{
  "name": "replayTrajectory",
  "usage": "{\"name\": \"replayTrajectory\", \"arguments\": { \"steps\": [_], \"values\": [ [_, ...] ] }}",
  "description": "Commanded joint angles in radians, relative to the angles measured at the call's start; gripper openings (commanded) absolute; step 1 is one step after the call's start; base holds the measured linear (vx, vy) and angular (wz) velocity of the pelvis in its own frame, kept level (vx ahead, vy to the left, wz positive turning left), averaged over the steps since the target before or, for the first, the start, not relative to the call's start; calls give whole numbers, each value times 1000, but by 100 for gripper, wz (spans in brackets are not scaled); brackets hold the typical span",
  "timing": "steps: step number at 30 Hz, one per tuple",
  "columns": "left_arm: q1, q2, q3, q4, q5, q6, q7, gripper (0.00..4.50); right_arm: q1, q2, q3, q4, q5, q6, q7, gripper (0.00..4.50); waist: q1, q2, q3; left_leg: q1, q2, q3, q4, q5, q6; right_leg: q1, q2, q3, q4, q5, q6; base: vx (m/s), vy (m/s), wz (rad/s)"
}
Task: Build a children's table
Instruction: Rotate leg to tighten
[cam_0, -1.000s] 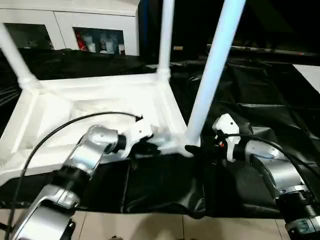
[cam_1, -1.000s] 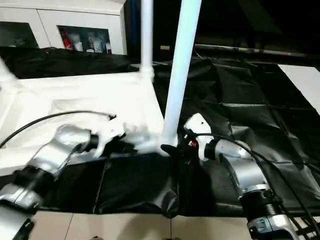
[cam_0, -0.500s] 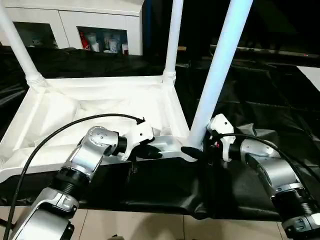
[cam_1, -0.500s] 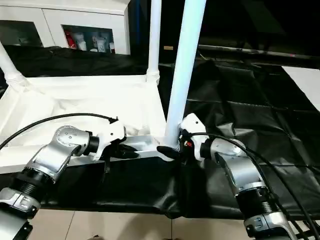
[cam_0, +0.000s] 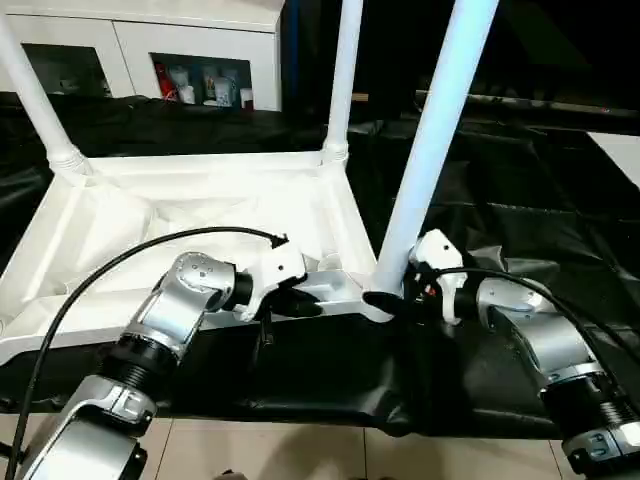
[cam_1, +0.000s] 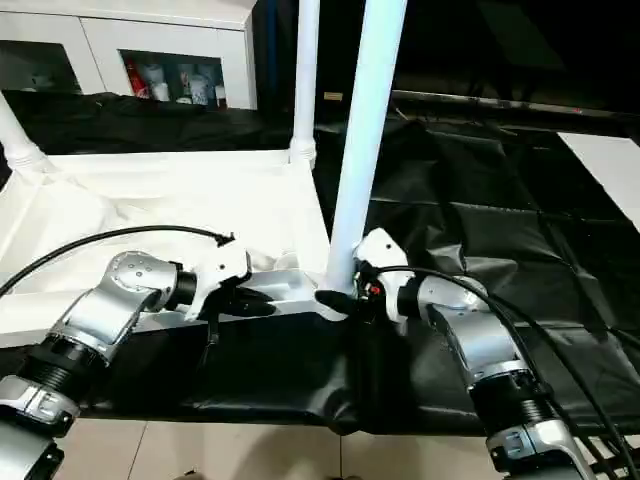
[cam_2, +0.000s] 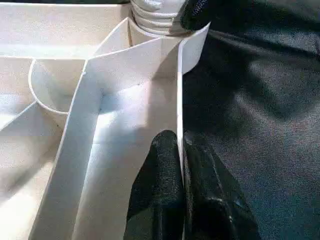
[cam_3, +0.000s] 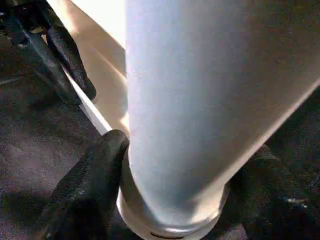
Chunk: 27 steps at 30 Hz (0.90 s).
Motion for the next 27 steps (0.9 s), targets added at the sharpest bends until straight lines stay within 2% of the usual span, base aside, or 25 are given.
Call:
{"name": "replayTrajectory", "arguments": {
  "steps": [1,9,12,13,16,17,18,19,20,21,22,24,26,27],
  "values": [
    [14,-9,-17,-12,-20,9,-27,0,-8,-19,-12,20,-7,19,-6,274,0,-12,-64,-3,25,-2,-68,-179,49,59,-59,53,-68,-336,-156,0,0,0],
    [11,-16,-6,5,-19,26,2,0,-2,42,-63,83,14,33,-101,270,-6,-8,-63,-3,24,-4,-70,-210,34,56,-58,51,-73,-366,-150,0,0,0],
    [-18,-51,14,54,-13,52,69,0,-10,88,-88,117,3,37,-205,269,-13,-7,-61,-1,22,-6,-71,-235,18,54,-57,49,-79,-410,-138,0,0,0],
    [-29,-63,19,72,-11,55,88,0,-13,101,-91,124,-2,37,-232,268,-15,-7,-61,3,21,-7,-70,-253,14,51,-57,47,-83,-441,-128,0,0,0],
    [-85,-111,33,155,10,64,189,0,-39,169,-105,161,-26,35,-375,268,-23,-8,-58,3,13,-5,-68,-265,12,45,-55,45,-97,-515,-97,0,0,0],
    [-123,-144,43,211,24,65,262,0,-61,217,-116,190,-39,32,-471,268,-24,-8,-61,4,13,-9,-67,-271,6,47,-58,41,-100,-545,-84,0,0,0],
    [-151,-170,53,251,29,70,314,0,-78,251,-122,212,-49,26,-534,268,-26,-6,-59,3,12,-8,-67,-273,5,42,-57,41,-103,-556,-79,0,0,0],
    [-171,-188,62,277,30,69,355,0,-89,273,-121,227,-55,23,-569,268,-26,-6,-62,8,11,-10,-64,-276,-6,41,-58,38,-104,-570,-72,0,0,0],
    [-196,-211,79,311,26,75,409,0,-106,303,-120,249,-71,17,-625,267,-26,-8,-64,4,12,-12,-66,-264,-4,45,-59,39,-101,-540,-77,0,0,0],
    [-223,-236,95,347,22,76,464,0,-127,333,-120,280,-81,7,-674,267,-24,-2,-63,7,14,-11,-68,-273,-3,41,-57,39,-101,-520,-83,0,0,0],
    [-251,-259,111,383,20,74,524,0,-151,364,-121,316,-86,-1,-718,267,-28,-2,-62,8,13,-10,-67,-281,-2,37,-55,40,-101,-515,-88,0,0,0],
    [-282,-282,121,426,24,67,581,0,-186,397,-122,365,-97,-12,-784,267,-27,-5,-64,8,8,-9,-65,-288,1,42,-54,37,-101,-513,-90,0,0,0],
    [-311,-299,128,474,33,50,630,0,-224,428,-142,424,-103,-34,-862,267,-27,-4,-64,-1,9,-9,-68,-265,9,46,-56,40,-97,-482,-92,0,0,0],
    [-321,-305,132,491,35,43,649,0,-240,440,-153,447,-100,-41,-888,267,-30,-2,-68,-4,9,-11,-69,-254,8,50,-55,40,-89,-443,-93,0,0,0]
  ]
}}
